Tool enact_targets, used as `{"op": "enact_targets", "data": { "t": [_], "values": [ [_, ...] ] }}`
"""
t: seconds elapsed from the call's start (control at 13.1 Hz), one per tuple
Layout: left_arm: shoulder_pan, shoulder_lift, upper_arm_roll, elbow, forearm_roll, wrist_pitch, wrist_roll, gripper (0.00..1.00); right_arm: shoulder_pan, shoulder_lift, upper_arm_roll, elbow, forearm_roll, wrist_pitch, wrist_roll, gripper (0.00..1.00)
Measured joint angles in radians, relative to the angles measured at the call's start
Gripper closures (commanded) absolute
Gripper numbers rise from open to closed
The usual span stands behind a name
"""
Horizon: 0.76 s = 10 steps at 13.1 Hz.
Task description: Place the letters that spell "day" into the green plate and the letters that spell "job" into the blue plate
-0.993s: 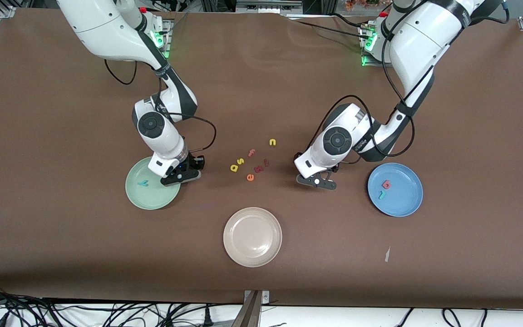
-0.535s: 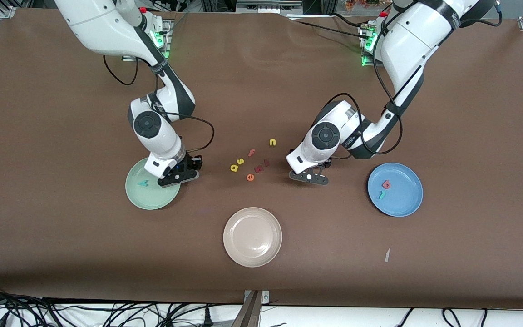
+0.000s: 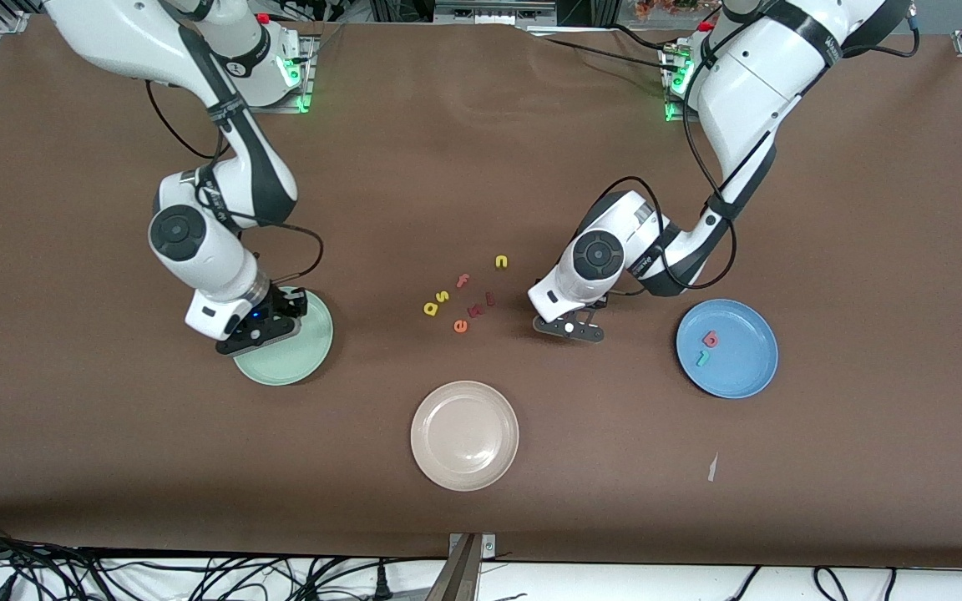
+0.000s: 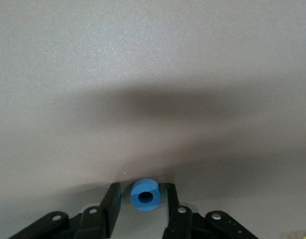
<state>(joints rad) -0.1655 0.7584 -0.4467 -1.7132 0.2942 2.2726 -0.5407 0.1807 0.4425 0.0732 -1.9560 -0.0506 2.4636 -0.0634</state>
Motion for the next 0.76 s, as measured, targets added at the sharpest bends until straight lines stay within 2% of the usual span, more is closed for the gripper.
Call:
{"op": "enact_targets", "data": {
  "t": [0.15,0.23,0.53,0.76],
  "values": [
    [0.0,0.0,0.001,0.0,0.0,0.0,0.0,0.87,0.003,0.011,0.007,0.0,0.017,0.005,0.035,0.0],
    [0.0,0.0,0.001,0.0,0.001,0.0,0.0,0.94,0.019,0.013,0.015,0.0,0.019,0.006,0.084,0.0],
    [0.005,-0.003,0.002,0.004,0.001,-0.006,-0.001,0.97,0.195,0.048,0.026,0.04,0.021,0.012,0.396,0.0],
    [0.039,-0.038,0.004,0.033,0.033,-0.111,0.036,0.97,0.3,0.119,0.019,0.123,0.021,0.019,0.595,0.01]
  ]
}}
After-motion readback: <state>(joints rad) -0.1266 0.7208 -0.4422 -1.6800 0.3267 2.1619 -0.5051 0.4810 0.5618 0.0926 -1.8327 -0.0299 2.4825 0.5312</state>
